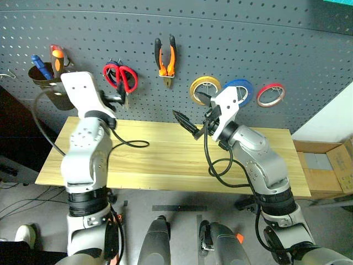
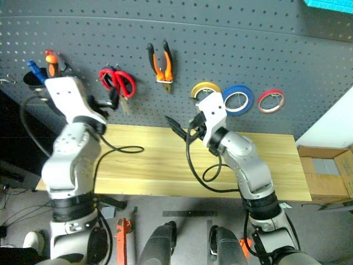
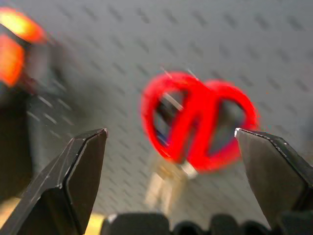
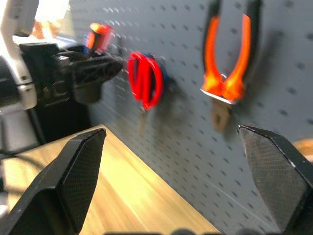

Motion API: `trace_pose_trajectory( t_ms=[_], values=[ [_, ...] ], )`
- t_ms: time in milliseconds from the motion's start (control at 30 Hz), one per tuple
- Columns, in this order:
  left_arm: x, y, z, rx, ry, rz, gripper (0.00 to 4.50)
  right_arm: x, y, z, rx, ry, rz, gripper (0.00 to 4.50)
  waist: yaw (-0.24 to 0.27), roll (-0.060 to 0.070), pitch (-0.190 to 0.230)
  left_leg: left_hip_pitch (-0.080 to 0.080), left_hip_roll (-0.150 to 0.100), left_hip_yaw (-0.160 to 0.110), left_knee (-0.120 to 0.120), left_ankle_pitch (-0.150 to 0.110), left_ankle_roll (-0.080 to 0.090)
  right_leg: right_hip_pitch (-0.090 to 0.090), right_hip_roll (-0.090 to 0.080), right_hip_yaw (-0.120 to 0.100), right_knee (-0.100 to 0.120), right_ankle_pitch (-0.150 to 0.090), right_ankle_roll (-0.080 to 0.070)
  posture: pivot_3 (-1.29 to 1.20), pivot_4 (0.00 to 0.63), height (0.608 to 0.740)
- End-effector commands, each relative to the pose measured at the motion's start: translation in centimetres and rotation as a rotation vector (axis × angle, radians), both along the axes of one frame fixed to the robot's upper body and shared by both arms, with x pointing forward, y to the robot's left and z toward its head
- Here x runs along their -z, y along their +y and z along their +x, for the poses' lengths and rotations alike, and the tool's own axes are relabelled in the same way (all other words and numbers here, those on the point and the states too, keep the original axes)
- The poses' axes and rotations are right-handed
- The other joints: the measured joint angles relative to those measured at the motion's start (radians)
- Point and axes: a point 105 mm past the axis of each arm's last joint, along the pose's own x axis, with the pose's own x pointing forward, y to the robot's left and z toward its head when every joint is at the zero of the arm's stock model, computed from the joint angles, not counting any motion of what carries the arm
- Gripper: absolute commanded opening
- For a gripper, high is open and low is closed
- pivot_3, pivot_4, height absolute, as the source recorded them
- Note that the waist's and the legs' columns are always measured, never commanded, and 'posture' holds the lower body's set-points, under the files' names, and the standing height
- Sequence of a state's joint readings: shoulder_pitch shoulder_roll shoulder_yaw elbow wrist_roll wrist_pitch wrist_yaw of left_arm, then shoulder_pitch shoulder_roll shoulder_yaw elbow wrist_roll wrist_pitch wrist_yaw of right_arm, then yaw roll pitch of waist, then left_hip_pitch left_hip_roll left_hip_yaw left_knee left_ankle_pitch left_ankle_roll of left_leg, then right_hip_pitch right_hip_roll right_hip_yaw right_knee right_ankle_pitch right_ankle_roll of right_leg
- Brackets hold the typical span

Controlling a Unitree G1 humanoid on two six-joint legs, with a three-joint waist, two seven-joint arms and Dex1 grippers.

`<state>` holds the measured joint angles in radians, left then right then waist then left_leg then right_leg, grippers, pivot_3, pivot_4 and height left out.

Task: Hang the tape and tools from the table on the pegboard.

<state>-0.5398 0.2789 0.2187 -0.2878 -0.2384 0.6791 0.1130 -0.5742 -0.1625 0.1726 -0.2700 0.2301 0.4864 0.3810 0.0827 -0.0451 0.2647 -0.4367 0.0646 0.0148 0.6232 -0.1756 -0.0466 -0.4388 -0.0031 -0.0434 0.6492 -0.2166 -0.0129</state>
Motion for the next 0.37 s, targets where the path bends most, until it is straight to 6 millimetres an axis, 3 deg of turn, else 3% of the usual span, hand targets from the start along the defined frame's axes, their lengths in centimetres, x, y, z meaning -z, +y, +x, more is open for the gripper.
trace_pose_trajectory(
  t_ms=[33, 167, 267, 367],
  values=[
    [-0.3, -1.7, -1.0, 0.02, -0.014, 0.031, 4.48, -0.7, -1.1, -0.3, 0.072, -0.043, 0.006, 4.5, -0.002, -0.001, -0.009, 0.0, 0.0, 0.0, 0.0, 0.0, 0.0, 0.0, 0.0, 0.0, 0.0, 0.0, 0.0, 0.21, 0.115, 0.74],
    [3.4, -3.2, -1.6, 0.056, 0.099, 0.02, 4.48, 1.9, -2.9, 0.1, 0.191, 0.041, -0.018, 4.5, -0.002, -0.001, -0.048, 0.0, 0.0, 0.0, 0.0, 0.0, 0.0, 0.0, 0.001, 0.0, -0.001, 0.0, 0.0, 0.21, 0.085, 0.74],
    [6.3, -2.9, -2.2, 0.069, 0.167, 0.016, 4.48, 5.5, -4.9, 0.7, 0.317, 0.124, -0.107, 4.5, -0.002, -0.001, -0.075, 0.001, -0.001, 0.002, -0.001, 0.0, 0.0, 0.001, 0.001, 0.002, -0.002, 0.0, 0.0, 0.21, 0.057, 0.74],
    [8.5, -2.2, -2.6, 0.048, 0.217, 0.017, 4.48, 7.0, -5.6, 0.8, 0.366, 0.15, -0.113, 4.5, -0.003, -0.001, -0.088, 0.003, 0.0, 0.003, 0.001, 0.0, 0.001, 0.001, 0.002, 0.001, -0.001, 0.002, 0.0, 0.21, 0.037, 0.74]
  ],
)
